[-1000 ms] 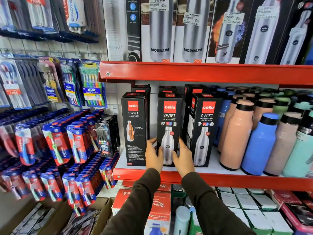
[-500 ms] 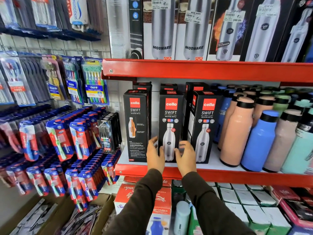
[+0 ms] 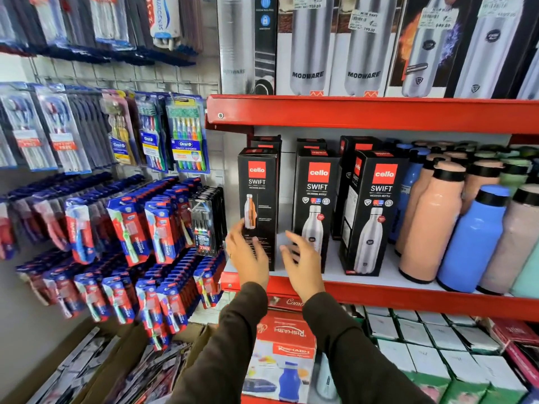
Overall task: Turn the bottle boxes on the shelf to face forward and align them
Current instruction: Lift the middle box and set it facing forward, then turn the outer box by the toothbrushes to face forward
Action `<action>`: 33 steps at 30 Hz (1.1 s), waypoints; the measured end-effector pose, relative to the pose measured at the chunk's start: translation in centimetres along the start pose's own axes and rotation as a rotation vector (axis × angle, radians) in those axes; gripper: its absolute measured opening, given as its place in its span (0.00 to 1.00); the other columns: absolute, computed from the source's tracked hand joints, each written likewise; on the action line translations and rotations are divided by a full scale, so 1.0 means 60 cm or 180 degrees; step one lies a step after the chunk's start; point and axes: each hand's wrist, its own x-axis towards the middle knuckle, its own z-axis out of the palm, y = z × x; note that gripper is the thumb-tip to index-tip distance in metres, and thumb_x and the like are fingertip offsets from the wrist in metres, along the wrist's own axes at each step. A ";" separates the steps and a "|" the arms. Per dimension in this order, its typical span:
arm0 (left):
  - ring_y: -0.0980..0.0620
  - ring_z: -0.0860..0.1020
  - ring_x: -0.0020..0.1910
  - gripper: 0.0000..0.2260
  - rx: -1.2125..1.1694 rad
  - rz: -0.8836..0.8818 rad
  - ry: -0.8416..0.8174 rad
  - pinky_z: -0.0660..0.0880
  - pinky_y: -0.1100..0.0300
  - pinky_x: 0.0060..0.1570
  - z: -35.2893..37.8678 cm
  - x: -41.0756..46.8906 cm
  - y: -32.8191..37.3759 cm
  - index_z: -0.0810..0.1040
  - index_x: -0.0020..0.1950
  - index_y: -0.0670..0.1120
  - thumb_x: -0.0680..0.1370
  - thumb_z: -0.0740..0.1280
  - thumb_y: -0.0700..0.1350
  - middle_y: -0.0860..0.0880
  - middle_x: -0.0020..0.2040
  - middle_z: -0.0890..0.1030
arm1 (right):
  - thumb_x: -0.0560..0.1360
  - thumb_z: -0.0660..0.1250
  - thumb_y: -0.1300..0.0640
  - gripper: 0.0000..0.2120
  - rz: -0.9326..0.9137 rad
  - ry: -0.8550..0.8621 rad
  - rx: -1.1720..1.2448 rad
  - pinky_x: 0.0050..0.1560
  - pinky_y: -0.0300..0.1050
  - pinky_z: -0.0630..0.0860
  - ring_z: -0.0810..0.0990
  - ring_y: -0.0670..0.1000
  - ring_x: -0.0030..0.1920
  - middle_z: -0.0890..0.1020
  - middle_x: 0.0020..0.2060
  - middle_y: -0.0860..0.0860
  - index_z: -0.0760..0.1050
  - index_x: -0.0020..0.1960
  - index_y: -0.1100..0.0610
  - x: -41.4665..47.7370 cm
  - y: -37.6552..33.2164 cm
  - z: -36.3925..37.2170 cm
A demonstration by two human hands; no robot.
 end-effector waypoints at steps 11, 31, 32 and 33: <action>0.46 0.75 0.67 0.20 -0.0479 -0.0725 -0.1409 0.70 0.57 0.65 -0.028 0.070 -0.062 0.67 0.73 0.44 0.81 0.61 0.40 0.43 0.67 0.76 | 0.79 0.62 0.62 0.26 0.0437 -0.0398 -0.0368 0.66 0.38 0.66 0.72 0.53 0.70 0.74 0.69 0.55 0.60 0.76 0.57 0.027 -0.019 0.059; 0.62 0.84 0.48 0.17 -0.1264 -0.0675 -0.1045 0.80 0.68 0.47 -0.090 0.113 -0.031 0.83 0.56 0.50 0.69 0.78 0.49 0.54 0.52 0.85 | 0.59 0.81 0.46 0.49 0.0188 0.0580 -0.0219 0.62 0.43 0.74 0.75 0.50 0.65 0.76 0.64 0.51 0.60 0.73 0.52 0.046 -0.074 0.106; 0.60 0.84 0.48 0.16 -0.1270 -0.0639 -0.1035 0.80 0.65 0.49 -0.092 0.112 -0.032 0.83 0.56 0.49 0.70 0.77 0.50 0.53 0.52 0.85 | 0.59 0.81 0.46 0.48 0.0180 0.0593 -0.0234 0.63 0.43 0.73 0.74 0.50 0.65 0.76 0.63 0.51 0.61 0.73 0.52 0.045 -0.075 0.106; 0.58 0.84 0.49 0.14 -0.1279 -0.0584 -0.0993 0.81 0.62 0.51 -0.093 0.112 -0.035 0.83 0.57 0.50 0.72 0.74 0.51 0.52 0.52 0.85 | 0.59 0.81 0.48 0.47 0.0170 0.0587 -0.0257 0.63 0.43 0.72 0.74 0.50 0.64 0.76 0.63 0.51 0.61 0.72 0.52 0.045 -0.073 0.106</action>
